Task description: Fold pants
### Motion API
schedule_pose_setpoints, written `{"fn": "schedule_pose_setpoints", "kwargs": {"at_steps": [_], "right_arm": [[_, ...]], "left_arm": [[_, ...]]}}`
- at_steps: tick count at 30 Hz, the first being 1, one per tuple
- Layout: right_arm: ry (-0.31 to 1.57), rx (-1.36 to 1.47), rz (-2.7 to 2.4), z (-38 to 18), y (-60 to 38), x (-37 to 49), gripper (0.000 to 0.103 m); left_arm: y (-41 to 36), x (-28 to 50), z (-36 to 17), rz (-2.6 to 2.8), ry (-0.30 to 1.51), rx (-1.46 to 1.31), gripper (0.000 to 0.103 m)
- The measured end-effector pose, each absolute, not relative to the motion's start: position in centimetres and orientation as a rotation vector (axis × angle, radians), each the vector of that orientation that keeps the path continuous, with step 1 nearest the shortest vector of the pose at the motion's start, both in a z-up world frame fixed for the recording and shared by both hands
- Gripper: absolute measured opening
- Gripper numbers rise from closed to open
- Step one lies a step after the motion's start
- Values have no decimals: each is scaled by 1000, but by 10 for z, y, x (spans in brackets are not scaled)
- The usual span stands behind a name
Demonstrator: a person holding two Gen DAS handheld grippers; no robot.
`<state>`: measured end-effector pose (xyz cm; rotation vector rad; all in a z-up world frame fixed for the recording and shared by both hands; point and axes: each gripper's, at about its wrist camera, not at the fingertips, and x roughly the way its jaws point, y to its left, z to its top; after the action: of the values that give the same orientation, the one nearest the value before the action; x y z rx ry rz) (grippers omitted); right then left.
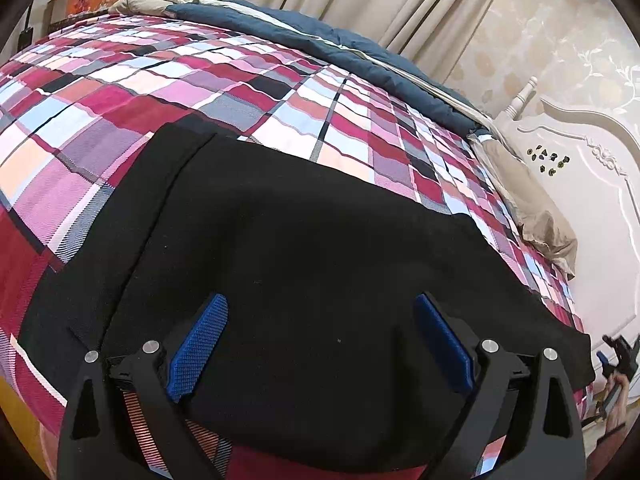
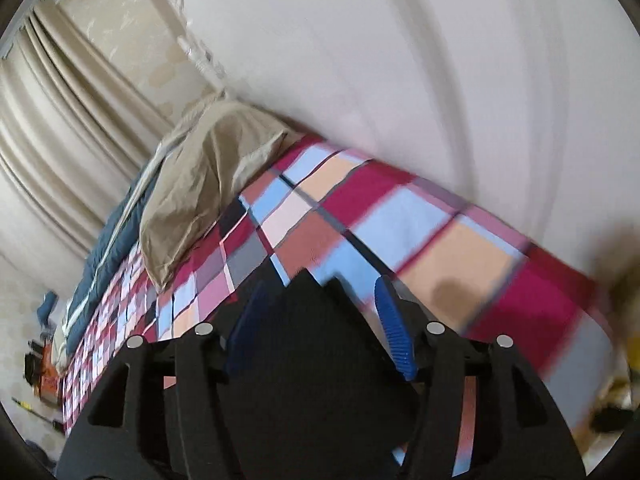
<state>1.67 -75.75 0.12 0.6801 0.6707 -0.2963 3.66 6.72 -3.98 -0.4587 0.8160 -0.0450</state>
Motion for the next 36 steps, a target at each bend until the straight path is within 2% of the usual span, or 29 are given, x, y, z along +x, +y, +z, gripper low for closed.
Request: {"fn": "schedule_pose_setpoints", "kwargs": {"at_steps": [5,7,8,12,16,17,23,25,26,27,29,32,35,36], "right_arm": [[767,625,-250,-22,-752,60,56],[777,588,-244,-26,-743,67,44],[786,556,-258,-27,-739,69,30],[761,521,-279,-24,-737,63,17],[669,521,-304,-7,-739,50,12],[655,505,-325,-4,-739,47,3],[694,561,-345,-24,-750,48,5],[655,570,-340,-16,-746,45,7],[636,579,-336,-12,-745,44,14],[621,592,-336,-6,-745,42,31],[619,615,-352,-3,-750,41,59],[665,669,-354,-11,-760,37,64],[690,711,-337,-20,-766,20,77],[700,729,-326,-23,-768,14,78]], "left_arm": [[64,37,-41,-34,818,-436,95],[63,38,-41,-32,819,-423,95],[62,38,-42,-32,818,-419,95],[60,38,-43,-34,816,-408,97],[59,39,-43,-27,817,-401,97],[59,39,-43,-27,816,-402,97],[59,39,-44,-28,811,-396,97],[58,40,-44,-25,811,-389,97],[57,39,-44,-23,811,-388,97],[57,39,-44,-24,810,-391,97],[58,39,-44,-26,809,-399,97],[60,39,-45,-35,802,-421,97],[63,38,-45,-45,799,-429,97],[63,38,-45,-47,799,-426,97]]}}
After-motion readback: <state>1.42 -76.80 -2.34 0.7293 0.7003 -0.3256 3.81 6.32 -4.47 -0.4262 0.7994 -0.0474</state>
